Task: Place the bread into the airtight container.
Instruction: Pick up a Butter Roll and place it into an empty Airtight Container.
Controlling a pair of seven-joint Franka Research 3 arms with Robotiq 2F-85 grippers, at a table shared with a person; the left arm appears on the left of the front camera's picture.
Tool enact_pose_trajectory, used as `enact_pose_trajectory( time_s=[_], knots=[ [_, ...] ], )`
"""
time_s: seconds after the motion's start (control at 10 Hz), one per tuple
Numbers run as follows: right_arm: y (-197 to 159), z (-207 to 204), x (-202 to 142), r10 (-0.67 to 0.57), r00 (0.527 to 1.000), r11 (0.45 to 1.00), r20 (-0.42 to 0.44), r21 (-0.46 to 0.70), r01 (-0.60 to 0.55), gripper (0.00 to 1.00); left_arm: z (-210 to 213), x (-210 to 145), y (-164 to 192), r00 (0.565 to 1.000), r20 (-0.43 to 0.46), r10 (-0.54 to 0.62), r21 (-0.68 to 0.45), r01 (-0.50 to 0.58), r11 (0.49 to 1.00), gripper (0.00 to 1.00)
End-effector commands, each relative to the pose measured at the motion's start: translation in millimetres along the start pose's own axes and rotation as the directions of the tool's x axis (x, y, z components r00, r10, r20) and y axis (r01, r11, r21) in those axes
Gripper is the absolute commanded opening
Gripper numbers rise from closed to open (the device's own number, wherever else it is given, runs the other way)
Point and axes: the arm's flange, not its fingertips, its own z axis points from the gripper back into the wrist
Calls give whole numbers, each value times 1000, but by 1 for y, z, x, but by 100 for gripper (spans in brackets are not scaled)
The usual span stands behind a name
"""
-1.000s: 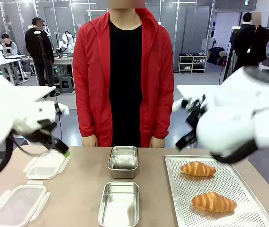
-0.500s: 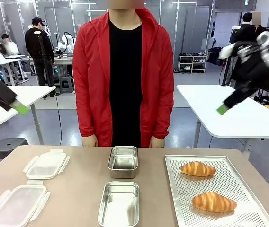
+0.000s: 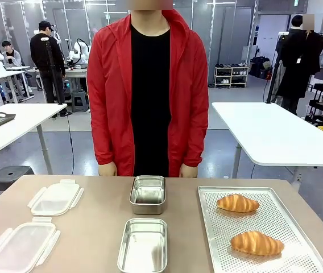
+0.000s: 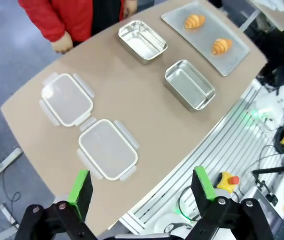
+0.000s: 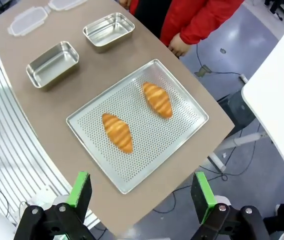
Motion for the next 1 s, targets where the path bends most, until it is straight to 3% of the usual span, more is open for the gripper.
enact_pose_trajectory(
  time_s=[0.0, 0.6, 0.7, 0.9],
  knots=[
    [-7, -9, -1, -9, 1000, 1000, -15, -5, 9, 100, -5, -2, -6, 1000, 20, 11, -27, -11, 1000, 100],
    [0, 0, -1, -2, 1000, 1000, -3, 1, 2, 100, 0, 0, 0, 1000, 0, 0, 0, 0, 1000, 100],
    [8, 0, 15, 166, 985, 986, -52, 22, -165, 100, 0, 0, 0, 1000, 0, 0, 0, 0, 1000, 100],
    [25, -17, 43, 413, 901, 910, -133, 74, -407, 100, 0, 0, 0, 1000, 0, 0, 0, 0, 1000, 100]
  ],
)
